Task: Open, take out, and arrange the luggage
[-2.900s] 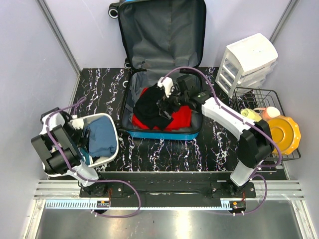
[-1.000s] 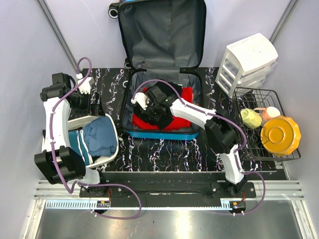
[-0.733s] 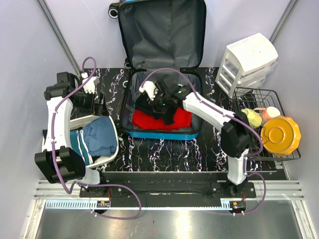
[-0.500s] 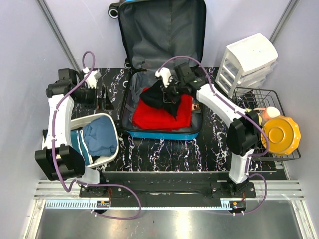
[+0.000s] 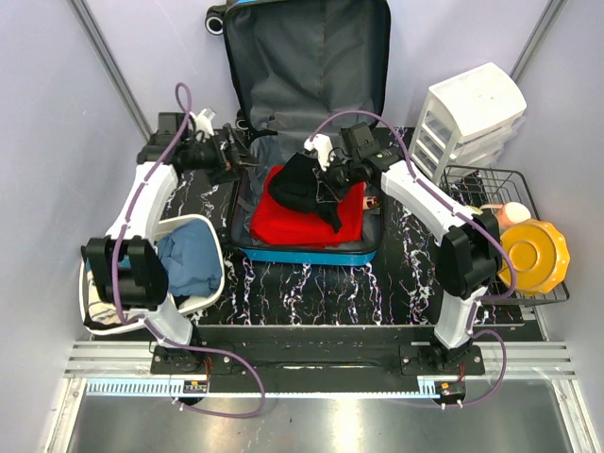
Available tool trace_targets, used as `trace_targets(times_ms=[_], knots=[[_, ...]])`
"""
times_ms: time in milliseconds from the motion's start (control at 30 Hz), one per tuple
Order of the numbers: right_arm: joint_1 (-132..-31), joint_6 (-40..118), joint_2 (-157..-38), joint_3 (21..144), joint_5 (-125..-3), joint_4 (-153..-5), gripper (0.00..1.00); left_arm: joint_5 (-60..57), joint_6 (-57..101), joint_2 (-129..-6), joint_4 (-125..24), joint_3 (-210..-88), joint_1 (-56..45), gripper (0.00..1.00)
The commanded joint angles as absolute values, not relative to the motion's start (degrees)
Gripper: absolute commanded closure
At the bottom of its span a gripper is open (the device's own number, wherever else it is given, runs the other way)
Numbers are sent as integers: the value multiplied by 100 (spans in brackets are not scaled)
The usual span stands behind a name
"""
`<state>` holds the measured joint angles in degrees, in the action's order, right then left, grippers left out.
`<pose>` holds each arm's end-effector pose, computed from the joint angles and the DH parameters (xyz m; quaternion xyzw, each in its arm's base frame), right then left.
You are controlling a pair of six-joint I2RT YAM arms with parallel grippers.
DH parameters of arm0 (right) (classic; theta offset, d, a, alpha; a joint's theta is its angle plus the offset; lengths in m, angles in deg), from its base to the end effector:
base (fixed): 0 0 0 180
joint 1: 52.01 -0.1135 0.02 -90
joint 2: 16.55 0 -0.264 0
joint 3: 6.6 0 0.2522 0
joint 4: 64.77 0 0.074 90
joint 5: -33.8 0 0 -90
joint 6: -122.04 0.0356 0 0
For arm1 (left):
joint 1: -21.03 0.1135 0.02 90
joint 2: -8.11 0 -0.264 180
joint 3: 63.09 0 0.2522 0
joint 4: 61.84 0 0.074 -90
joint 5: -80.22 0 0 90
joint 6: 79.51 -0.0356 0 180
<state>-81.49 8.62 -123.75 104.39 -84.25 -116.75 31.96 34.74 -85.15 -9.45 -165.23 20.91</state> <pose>0.3574 0.2213 0.3038 -0.4811 0.7729 0.2444 0.3337 0.3571 -0.0244 0.3468 -0.0420 0.8690 -0.3978 0.2914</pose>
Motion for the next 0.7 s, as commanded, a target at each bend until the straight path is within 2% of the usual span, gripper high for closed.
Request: trace_targets(times_ms=[0, 467, 667], knots=[[-8093, 761, -11789, 10244, -8599, -11720, 100, 3083, 4722, -9111, -1758, -16693, 1603, 1], [-7953, 831, -11446, 9743, -8669, -11720, 100, 2598, 5354, -10773, -1986, -17028, 627, 1], [-7961, 883, -11367, 9531, -8845, -11738, 100, 3213, 5934, -10905, -3409, -16730, 407, 1]])
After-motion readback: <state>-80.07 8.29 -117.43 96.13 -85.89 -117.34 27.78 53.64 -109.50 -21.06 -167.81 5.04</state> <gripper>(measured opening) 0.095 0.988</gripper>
